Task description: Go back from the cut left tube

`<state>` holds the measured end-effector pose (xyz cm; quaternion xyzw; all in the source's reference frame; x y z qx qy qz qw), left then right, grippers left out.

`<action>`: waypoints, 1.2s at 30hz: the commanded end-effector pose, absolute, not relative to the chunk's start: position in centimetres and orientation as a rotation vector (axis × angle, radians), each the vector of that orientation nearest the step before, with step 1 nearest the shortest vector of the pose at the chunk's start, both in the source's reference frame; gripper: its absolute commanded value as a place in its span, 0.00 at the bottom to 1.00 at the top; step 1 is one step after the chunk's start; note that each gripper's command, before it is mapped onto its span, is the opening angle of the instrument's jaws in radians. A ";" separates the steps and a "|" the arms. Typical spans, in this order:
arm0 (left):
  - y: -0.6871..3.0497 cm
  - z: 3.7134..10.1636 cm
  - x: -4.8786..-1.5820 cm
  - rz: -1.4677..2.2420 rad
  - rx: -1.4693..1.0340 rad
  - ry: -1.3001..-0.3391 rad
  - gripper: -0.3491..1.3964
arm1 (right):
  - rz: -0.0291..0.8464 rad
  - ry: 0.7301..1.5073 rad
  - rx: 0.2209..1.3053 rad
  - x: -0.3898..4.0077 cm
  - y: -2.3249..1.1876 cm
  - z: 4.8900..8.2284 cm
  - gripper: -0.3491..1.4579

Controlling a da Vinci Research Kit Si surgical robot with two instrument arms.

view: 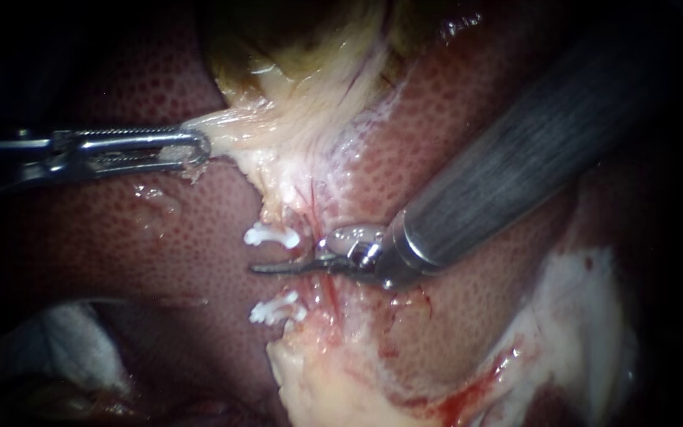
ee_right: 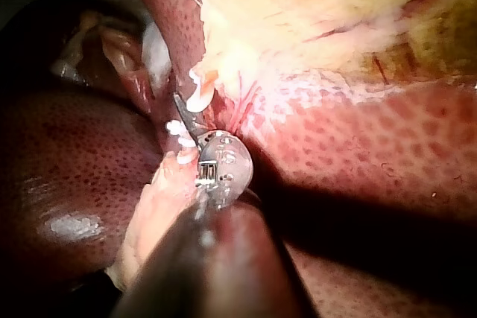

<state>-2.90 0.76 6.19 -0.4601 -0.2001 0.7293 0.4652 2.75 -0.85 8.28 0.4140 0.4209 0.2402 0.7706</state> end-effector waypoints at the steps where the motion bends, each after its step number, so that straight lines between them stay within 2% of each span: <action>1: 0.76 6.18 -2.90 1.791 -1.130 -0.491 0.00 | 0.521 0.913 0.897 2.75 -0.84 8.29 0.00; 7: 0.76 6.18 -2.90 1.790 -1.129 -0.487 0.00 | 0.533 0.913 0.878 2.76 -0.84 8.29 0.00; 8: 0.76 6.18 -2.90 1.790 -1.129 -0.487 0.00 | 0.543 0.913 0.861 2.76 -0.84 8.29 0.13; 10: 0.76 6.18 -2.90 1.790 -1.128 -0.487 0.00 | 0.528 0.921 0.829 2.76 -0.84 8.29 0.54; 13: 0.76 6.18 -2.90 1.790 -1.128 -0.487 0.00 | 0.518 0.925 0.822 2.77 -0.84 8.29 0.77; 16: 0.75 6.17 -2.90 1.790 -1.128 -0.487 0.00 | 0.518 0.925 0.823 2.77 -0.84 8.29 0.87; 19: 0.75 6.18 -2.90 1.790 -1.128 -0.487 0.00 | 0.521 0.936 0.824 2.77 -0.85 8.28 0.94; 23: 0.75 6.18 -2.90 1.790 -1.129 -0.487 0.00 | 0.516 0.947 0.823 2.75 -0.87 8.25 0.97; 27: 0.75 6.18 -2.90 1.791 -1.129 -0.487 0.00 | 0.441 0.973 0.787 2.61 -0.95 8.16 0.98; 32: 0.76 6.18 -2.90 1.790 -1.129 -0.487 0.00 | 0.304 1.020 0.723 2.32 -1.04 7.99 0.98; 36: 0.76 6.18 -2.91 1.790 -1.128 -0.487 0.00 | 0.288 1.028 0.661 2.01 -0.97 7.87 0.98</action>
